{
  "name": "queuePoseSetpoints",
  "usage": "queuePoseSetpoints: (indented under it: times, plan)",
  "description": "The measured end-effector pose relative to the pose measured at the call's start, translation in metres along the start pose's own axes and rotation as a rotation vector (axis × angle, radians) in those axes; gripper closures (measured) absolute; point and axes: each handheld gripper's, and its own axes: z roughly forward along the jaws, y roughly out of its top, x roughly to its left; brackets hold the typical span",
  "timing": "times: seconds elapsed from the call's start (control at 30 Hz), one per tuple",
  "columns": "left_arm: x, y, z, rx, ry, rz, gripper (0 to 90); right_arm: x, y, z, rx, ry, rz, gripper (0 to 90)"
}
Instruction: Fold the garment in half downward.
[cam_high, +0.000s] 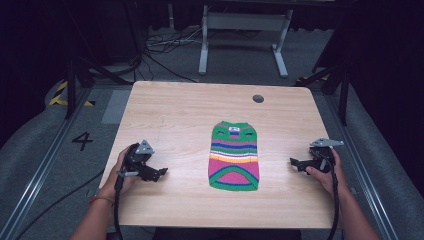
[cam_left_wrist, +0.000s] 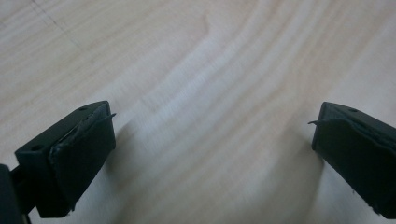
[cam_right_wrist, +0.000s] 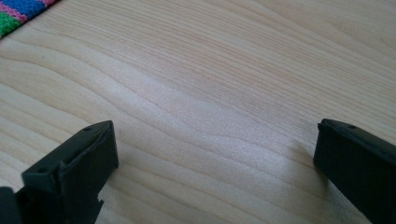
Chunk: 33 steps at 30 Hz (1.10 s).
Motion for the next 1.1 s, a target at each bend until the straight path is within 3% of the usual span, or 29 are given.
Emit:
queuePoseSetpoints:
  times: [0.17,0.23,0.47,0.53,0.63,0.7,0.77,0.87,1.0,1.07,1.1]
  plan:
    - [-0.001,0.017,0.015,-0.001,0.048,-0.061,0.0,0.000,0.000,0.000,0.000,0.000,0.000,0.0]
    - [-0.002,0.019,0.016,-0.001,0.049,-0.055,0.0,0.000,0.000,0.000,0.000,0.000,0.000,0.1]
    - [-0.004,0.018,0.016,-0.005,0.069,-0.068,0.2,0.000,0.000,0.000,0.000,0.000,0.000,0.0]
    - [-0.006,0.017,0.015,-0.004,0.074,-0.087,0.3,0.000,0.000,0.000,0.000,0.000,0.000,0.0]
    - [-0.011,0.016,0.013,0.001,0.118,-0.119,0.5,0.001,-0.001,-0.001,0.002,-0.008,0.006,0.0]
    - [-0.012,0.014,0.013,-0.003,0.110,-0.125,0.5,0.001,-0.001,-0.001,0.002,-0.009,0.006,0.1]
    - [-0.011,0.014,0.011,0.003,0.075,-0.086,0.5,0.000,-0.001,-0.001,0.001,0.000,0.001,0.3]
    - [-0.011,0.015,0.012,0.001,0.060,-0.065,1.4,-0.001,-0.001,-0.001,-0.001,0.007,-0.008,0.6]
    - [-0.009,0.020,0.014,0.015,0.036,-0.053,2.8,-0.001,0.002,-0.003,-0.016,0.023,-0.018,17.0]
    - [-0.006,0.025,0.016,0.043,0.016,-0.025,2.6,0.001,0.007,-0.002,0.007,0.032,-0.019,18.0]
    - [-0.005,0.028,0.016,0.050,0.001,-0.004,4.1,0.001,0.010,-0.002,0.017,0.039,-0.022,24.9]
